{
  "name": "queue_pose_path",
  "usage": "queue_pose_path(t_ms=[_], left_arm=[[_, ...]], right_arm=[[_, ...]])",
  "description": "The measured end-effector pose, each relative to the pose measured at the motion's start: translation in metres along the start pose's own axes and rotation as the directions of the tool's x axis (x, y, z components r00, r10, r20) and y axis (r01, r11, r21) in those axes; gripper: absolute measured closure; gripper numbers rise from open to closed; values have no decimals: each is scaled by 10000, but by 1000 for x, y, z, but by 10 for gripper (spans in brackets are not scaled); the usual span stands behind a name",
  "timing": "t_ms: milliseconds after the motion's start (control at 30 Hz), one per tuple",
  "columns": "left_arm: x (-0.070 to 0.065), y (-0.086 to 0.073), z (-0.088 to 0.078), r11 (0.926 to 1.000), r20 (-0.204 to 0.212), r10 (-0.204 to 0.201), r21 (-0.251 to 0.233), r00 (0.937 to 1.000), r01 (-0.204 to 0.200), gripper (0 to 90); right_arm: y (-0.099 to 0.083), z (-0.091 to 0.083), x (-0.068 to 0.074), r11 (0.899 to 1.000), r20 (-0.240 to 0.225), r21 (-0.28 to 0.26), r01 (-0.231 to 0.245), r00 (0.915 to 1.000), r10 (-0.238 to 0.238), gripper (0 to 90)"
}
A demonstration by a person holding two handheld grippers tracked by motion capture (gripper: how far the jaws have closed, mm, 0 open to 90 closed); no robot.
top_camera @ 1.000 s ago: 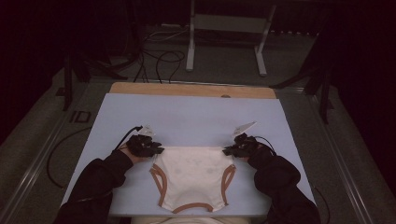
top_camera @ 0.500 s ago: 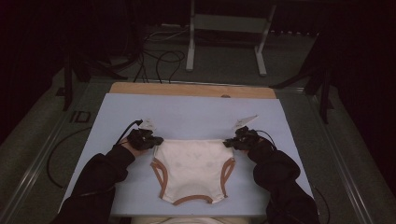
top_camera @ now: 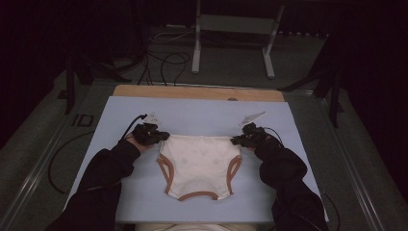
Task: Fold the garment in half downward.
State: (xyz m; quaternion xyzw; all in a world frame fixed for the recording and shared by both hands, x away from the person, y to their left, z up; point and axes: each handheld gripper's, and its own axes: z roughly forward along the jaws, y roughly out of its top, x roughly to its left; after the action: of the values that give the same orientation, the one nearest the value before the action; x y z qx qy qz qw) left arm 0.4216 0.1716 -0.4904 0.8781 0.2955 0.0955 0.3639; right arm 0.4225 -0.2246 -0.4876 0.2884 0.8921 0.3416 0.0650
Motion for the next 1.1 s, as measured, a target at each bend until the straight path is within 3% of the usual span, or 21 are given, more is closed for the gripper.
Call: queue_pose_path(t_ms=[300,467,833,967,1000,1100], left_arm=[[11,4,11,9991,5,-241,355,9997,240,869],[15,3,18,9985,-54,-440,325,9990,441,868],[18,0,28,9973,-207,-581,430,9981,589,867],[19,-2,29,9968,-165,-746,264,9971,750,855],[19,-2,28,9970,-210,-743,219,9970,748,831],[19,-1,25,9974,-77,-719,68,9974,719,716]], right_arm=[[4,13,-13,9992,71,254,-304,9995,302,863],[3,20,-19,9976,145,456,-522,9986,516,862],[2,29,-27,9960,180,394,-798,9967,791,851],[2,29,-28,9958,268,411,-824,9963,813,791],[3,28,-27,9946,460,419,-951,9946,931,735],[2,25,-28,9955,288,297,-896,9956,888,612]])
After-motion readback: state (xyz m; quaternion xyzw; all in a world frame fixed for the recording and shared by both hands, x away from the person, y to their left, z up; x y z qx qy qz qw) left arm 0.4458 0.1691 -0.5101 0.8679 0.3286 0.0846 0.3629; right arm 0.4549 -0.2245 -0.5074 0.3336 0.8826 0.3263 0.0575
